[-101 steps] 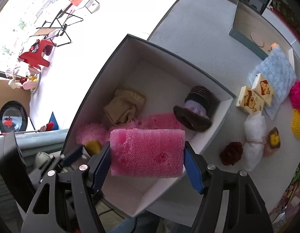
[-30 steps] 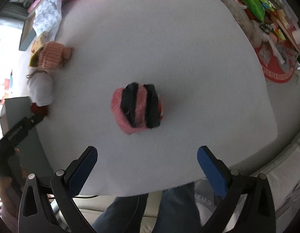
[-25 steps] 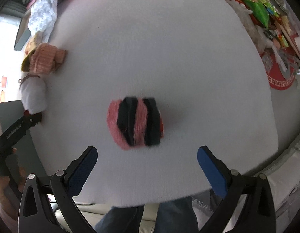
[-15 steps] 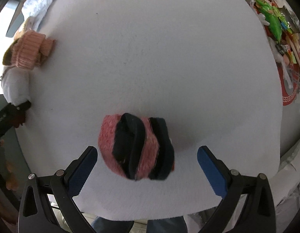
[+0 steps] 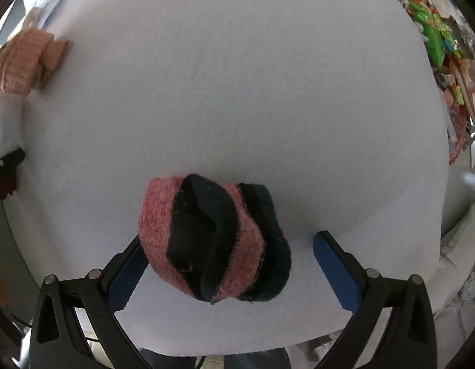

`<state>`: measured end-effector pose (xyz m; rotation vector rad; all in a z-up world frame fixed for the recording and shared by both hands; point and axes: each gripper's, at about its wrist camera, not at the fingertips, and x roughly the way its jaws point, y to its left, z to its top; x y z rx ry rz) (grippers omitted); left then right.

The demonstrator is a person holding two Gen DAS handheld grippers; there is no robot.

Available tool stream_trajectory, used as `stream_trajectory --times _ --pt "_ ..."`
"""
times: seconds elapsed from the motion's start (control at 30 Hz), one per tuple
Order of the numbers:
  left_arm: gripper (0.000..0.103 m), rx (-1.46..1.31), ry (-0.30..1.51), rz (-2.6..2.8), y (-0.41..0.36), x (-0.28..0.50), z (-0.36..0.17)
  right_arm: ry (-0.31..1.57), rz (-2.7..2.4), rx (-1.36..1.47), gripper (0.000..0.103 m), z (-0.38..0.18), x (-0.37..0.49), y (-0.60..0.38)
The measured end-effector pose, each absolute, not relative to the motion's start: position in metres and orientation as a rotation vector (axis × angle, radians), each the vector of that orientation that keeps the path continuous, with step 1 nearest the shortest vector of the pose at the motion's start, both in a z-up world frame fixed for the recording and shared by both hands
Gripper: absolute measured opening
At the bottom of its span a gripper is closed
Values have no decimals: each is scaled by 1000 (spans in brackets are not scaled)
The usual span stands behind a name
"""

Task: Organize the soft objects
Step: 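Grasp the pink-and-black cap with the right tool while the left tool grasps the red rose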

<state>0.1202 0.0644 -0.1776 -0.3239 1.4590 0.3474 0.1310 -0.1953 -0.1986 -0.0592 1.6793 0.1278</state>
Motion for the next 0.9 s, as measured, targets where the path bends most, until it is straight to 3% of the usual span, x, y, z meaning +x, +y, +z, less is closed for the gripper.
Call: stream_trajectory --times 0.17,0.27,0.3,0.43,0.47,0.57,0.9 --pt "102 -328 1469 357 62 121 -175 1694 148 -88 103 -200 131 -191" --pt "80 -298 1449 319 53 122 -164 1710 154 -77 102 -200 133 -186" --pt "67 -274 1441 296 48 122 -160 1699 149 -61 100 -197 133 -188" --pt "37 -261 1443 260 42 122 -154 1651 193 -69 65 -184 125 -188" --pt "37 -286 1447 248 43 121 -153 1647 215 -59 51 -181 123 -185" --pt "37 -321 1457 223 44 113 -150 1647 214 -32 39 -177 121 -188" --pt "37 -251 1494 57 6 55 -126 1668 246 -10 39 -162 77 -183"
